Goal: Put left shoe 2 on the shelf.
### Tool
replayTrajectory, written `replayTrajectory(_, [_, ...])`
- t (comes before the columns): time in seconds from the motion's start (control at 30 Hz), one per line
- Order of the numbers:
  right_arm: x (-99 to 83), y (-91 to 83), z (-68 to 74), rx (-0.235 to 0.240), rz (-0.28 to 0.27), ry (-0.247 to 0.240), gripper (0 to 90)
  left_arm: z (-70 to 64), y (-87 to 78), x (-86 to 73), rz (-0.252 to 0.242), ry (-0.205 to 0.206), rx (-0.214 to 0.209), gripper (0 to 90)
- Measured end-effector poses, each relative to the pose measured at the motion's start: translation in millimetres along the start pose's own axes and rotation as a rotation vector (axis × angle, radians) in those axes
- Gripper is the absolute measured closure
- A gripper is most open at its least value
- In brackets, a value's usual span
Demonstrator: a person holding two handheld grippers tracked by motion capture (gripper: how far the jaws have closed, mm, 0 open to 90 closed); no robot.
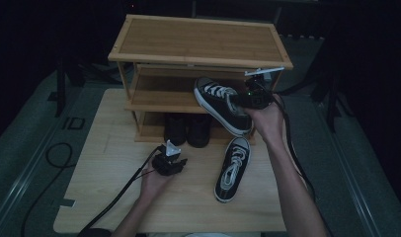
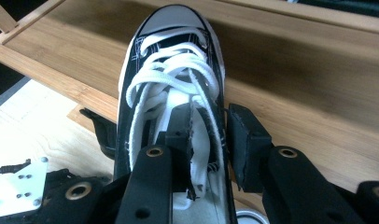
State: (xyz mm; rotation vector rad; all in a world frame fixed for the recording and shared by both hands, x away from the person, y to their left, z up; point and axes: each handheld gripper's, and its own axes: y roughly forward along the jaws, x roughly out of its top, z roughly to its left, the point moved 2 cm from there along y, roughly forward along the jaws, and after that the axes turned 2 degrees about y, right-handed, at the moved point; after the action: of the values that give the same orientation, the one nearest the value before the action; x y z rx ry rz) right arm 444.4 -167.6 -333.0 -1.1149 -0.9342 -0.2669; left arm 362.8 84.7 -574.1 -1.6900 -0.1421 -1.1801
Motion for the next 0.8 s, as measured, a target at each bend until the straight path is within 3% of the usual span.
replayTrajectory(0.53, [3.1, -19.7, -7.6, -0.003, -0.014, -0.024, 72.1, 0.1, 0.2, 0.2, -0.001, -0.006, 0.001, 60.3])
replayTrajectory(0.8, [4.0, -32.8, -11.8, -0.005, -0.052, -0.030, 72.6, 0.4, 0.2, 0.5, -0.001, -0.016, 0.000, 63.4])
